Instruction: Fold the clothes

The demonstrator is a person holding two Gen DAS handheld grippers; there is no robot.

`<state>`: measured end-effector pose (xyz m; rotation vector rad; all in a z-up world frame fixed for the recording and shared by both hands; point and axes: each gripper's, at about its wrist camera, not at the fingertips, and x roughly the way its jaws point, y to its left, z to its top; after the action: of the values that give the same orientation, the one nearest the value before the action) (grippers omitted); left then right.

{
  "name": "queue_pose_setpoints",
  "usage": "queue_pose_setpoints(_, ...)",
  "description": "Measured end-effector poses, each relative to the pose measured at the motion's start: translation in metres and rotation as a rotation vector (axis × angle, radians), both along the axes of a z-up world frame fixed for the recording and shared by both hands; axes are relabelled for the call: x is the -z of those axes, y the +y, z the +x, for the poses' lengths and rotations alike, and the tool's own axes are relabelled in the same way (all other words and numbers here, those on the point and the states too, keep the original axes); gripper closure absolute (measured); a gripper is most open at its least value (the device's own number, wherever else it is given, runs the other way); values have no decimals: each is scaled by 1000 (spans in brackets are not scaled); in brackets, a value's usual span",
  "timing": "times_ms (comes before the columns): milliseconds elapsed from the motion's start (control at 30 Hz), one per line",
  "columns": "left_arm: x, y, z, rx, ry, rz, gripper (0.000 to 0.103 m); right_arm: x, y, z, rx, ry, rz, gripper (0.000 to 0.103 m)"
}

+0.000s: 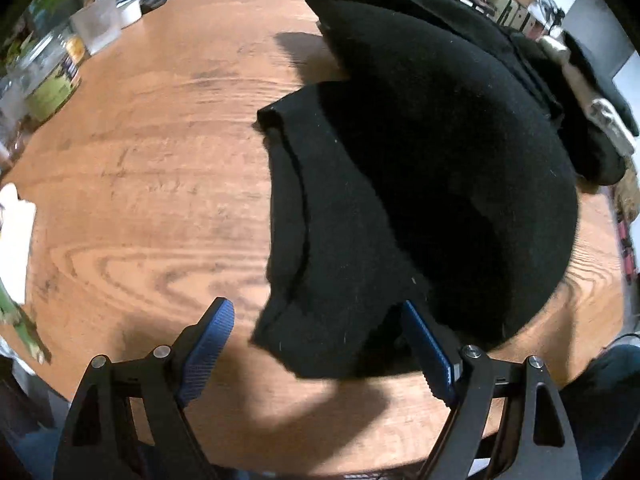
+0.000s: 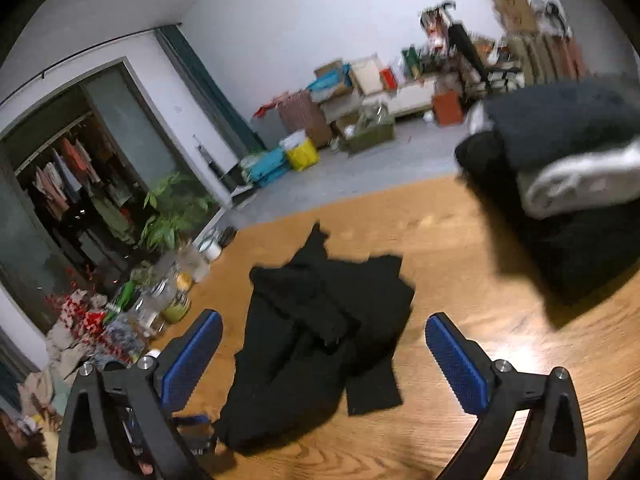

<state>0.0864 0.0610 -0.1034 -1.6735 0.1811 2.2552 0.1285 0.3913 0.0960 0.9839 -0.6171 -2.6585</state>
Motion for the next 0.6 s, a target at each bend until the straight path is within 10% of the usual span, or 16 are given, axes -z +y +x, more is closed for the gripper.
queue_pose_setpoints(200,8,5,-29,-48,19,-66,22,37,23,-8,27,-91,-143,0)
queue_pose_setpoints(300,-4,16,-31,17,-10,-17,95,38,28,-8,43,-81,-159,0)
queue_pose_setpoints(333,-12,20,-30,38,-11,1,95,37,28,-8,42,-81,-162,0)
queue_pose_setpoints(600,-229,35,-6,128,421,227,96,50,32,-15,57,-162,-132,0)
